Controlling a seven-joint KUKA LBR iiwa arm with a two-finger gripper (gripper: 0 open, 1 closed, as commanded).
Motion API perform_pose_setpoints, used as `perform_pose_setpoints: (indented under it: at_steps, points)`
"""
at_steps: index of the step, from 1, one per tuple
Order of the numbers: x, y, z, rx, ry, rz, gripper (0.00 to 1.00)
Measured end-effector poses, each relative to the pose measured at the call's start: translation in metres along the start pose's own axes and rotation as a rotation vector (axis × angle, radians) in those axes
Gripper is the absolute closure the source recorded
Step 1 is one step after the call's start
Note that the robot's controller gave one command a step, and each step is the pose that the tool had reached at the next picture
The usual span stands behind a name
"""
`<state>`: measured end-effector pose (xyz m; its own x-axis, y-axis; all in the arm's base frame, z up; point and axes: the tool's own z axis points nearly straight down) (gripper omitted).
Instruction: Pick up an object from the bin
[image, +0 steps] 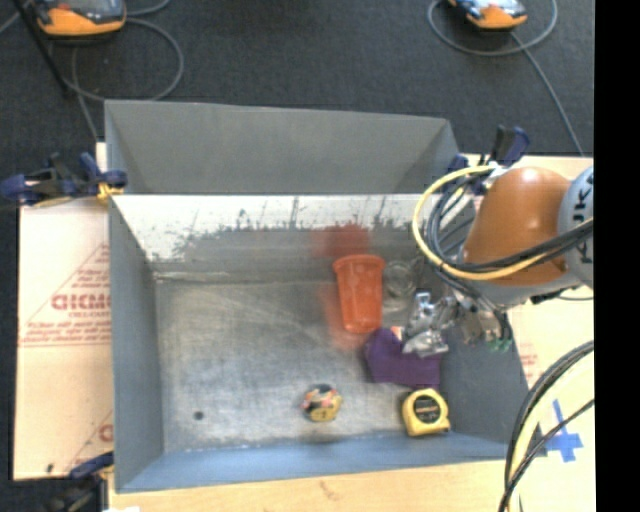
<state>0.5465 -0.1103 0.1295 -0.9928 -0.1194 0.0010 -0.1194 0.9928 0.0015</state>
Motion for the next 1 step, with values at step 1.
perform_pose_setpoints:
  at_steps: [1]
  points:
    - [-0.0028,-0.0022,-0.0679,0.003,-0.001,-0.005,1.00]
